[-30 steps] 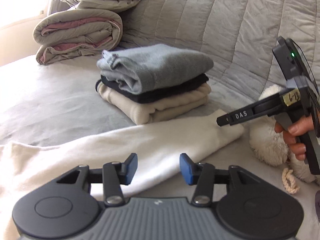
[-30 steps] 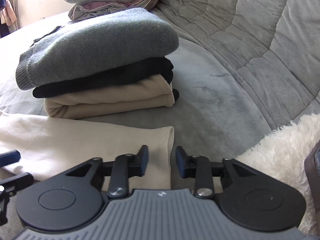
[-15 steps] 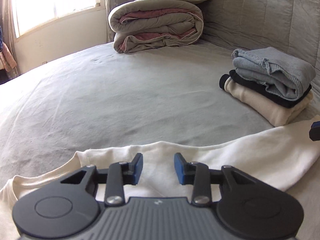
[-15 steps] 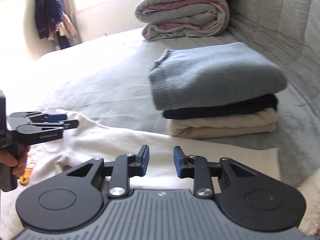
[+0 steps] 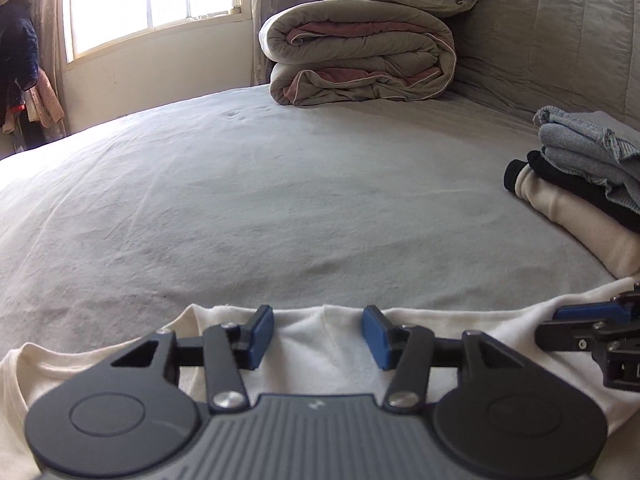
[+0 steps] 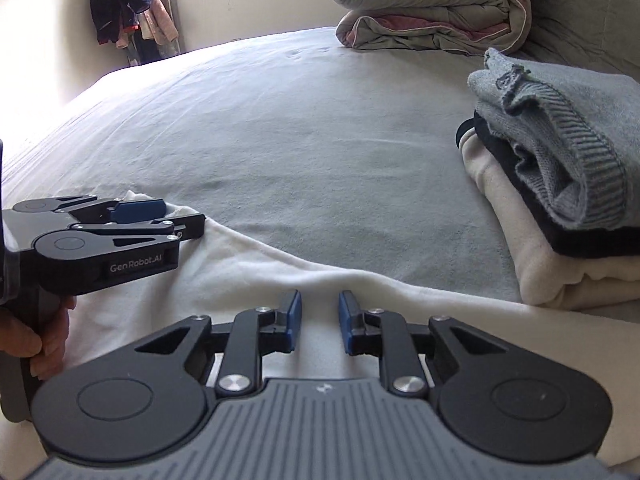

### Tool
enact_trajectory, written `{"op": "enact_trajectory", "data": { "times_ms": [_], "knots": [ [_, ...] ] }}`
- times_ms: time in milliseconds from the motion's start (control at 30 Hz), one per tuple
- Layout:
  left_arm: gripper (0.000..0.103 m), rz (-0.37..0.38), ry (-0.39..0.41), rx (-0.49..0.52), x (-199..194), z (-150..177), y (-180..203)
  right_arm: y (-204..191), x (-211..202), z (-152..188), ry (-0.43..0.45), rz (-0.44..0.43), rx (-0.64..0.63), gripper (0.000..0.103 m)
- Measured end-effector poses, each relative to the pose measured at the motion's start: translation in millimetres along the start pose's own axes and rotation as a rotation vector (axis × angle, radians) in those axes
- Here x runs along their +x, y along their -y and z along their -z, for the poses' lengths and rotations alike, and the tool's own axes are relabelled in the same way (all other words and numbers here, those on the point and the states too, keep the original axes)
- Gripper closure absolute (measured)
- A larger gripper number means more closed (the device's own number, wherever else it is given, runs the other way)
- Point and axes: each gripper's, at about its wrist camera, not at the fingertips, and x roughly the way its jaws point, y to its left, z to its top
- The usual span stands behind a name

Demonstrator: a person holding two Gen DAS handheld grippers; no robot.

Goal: Fold clothes
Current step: 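Move both open grippers back over the sweatshirt body toward the other sleeve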

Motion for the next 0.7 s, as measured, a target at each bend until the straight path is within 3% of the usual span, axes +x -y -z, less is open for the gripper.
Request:
{"op": "enact_trajectory", "data": {
  "times_ms": [233,400,600,700],
  "knots": [
    [0.040,-0.009,0.010,-0.089,-46.1,13.2,-32.8,-1.3,-24.7,-2.5,0.029,0.046,0.045,0.075],
    [0.039,-0.028,-0.001,-0.173,-85.5,28.6,-61.0,-10.2,-49.9,6.5,0.023,0.046,0.070,0.073],
    [0.035,-0.092,0.010,-0.212,-137.0,44.0,-89.0,-32.0,-83.2,11.9,0.037,0.045,0.073,0.070],
    [0.031,-0.130,0.014,-0.252,-161.6,50.2,-106.2,-43.6,-100.9,14.8,0.054,0.045,0.073,0.064]
  ]
}}
